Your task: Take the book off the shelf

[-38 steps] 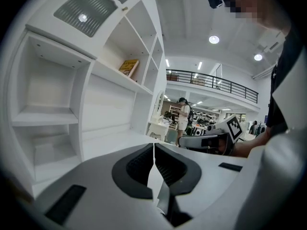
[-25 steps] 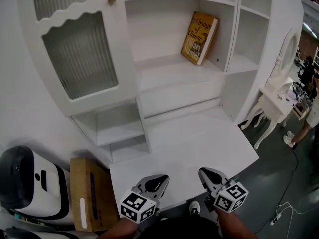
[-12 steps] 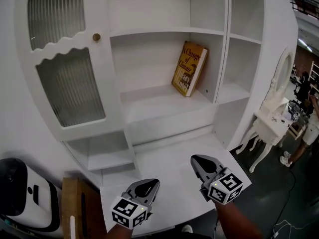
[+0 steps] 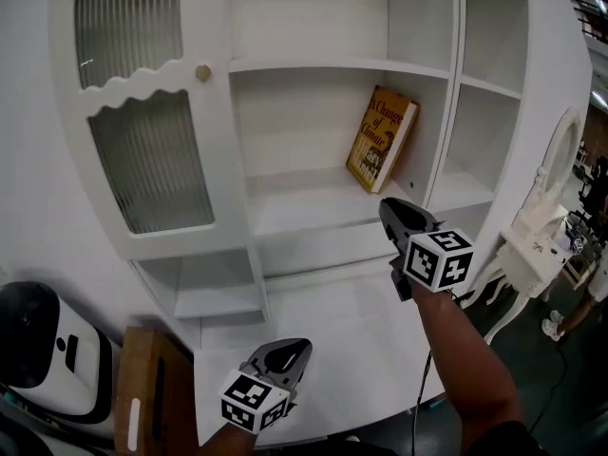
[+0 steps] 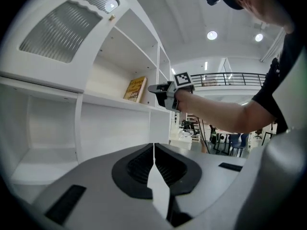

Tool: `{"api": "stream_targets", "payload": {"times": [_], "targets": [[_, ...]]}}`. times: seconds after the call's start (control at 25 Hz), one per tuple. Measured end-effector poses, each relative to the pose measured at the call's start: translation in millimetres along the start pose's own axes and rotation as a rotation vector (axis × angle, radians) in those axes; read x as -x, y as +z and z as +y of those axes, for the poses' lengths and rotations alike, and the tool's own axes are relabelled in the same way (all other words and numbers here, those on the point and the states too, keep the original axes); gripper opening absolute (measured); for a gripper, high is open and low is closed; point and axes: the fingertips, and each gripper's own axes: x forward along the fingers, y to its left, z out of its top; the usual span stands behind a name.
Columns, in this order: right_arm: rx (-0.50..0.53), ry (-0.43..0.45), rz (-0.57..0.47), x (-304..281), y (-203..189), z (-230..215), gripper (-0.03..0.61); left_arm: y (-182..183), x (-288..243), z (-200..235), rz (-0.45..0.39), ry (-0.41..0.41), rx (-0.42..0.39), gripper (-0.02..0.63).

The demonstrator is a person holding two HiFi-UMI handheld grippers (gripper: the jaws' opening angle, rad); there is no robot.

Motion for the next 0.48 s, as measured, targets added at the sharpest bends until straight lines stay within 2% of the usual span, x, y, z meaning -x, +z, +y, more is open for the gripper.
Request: {"api": "stream_targets", "payload": {"times": [0.12, 0.16, 0.24, 0.36, 0.48], "targets": [[-0.01, -0.072, -0.006, -25, 21, -30, 0.033, -5, 1, 2, 0.008, 0.02, 0.011, 0.018], [-0.017, -0.093, -0.004, -33, 26, -39, 0.048, -7, 1, 2, 0.011, 0.026, 0.016, 0.018], [-0.03, -0.123, 0.007, -47, 31, -55, 0.121, -11, 3, 2, 0.02, 0.039, 0.025, 0.018], [-0.056, -0.172, 0.024, -62, 33, -75, 0.144, -17, 6, 4, 0.034, 0.057, 0.037, 0.018], [-0.118, -0.208, 0.037, -71, 34, -87, 0.195, -23, 10, 7, 0.045, 0.074, 0.05, 0.018]]}}
